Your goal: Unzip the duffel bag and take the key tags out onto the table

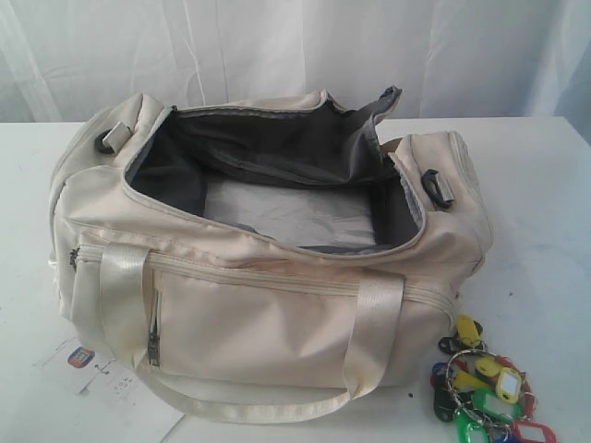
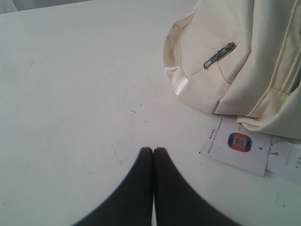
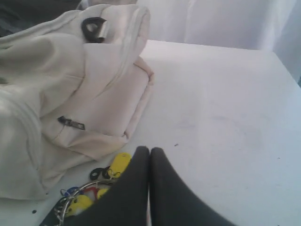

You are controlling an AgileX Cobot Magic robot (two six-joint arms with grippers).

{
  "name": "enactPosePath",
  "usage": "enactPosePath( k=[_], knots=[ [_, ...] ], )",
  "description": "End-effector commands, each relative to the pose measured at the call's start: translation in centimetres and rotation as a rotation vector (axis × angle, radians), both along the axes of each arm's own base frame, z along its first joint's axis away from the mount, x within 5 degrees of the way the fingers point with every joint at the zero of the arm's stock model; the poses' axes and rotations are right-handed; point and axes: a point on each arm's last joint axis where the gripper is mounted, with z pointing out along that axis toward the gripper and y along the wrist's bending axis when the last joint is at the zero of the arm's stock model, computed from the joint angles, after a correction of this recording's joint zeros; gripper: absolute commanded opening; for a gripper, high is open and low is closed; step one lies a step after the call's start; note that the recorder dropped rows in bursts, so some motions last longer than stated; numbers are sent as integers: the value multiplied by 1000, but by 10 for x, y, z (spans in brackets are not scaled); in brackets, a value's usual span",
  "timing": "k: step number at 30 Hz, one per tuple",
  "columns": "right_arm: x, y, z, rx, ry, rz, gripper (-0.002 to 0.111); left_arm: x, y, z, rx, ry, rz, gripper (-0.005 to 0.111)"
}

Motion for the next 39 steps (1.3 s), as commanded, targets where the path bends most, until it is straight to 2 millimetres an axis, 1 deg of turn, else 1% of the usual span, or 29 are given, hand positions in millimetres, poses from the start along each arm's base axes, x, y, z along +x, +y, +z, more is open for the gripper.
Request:
enactPosePath(
  k=[1, 8, 39],
  knots=[
    [1, -4, 0, 19, -11, -86, 0, 0, -1, -2, -8, 4, -7, 0],
    [2, -8, 0, 1, -14, -155, 0, 0, -1, -2, -8, 4, -7, 0],
    [2, -8, 0, 1, -14, -156, 0, 0, -1, -2, -8, 4, -7, 0]
  ],
)
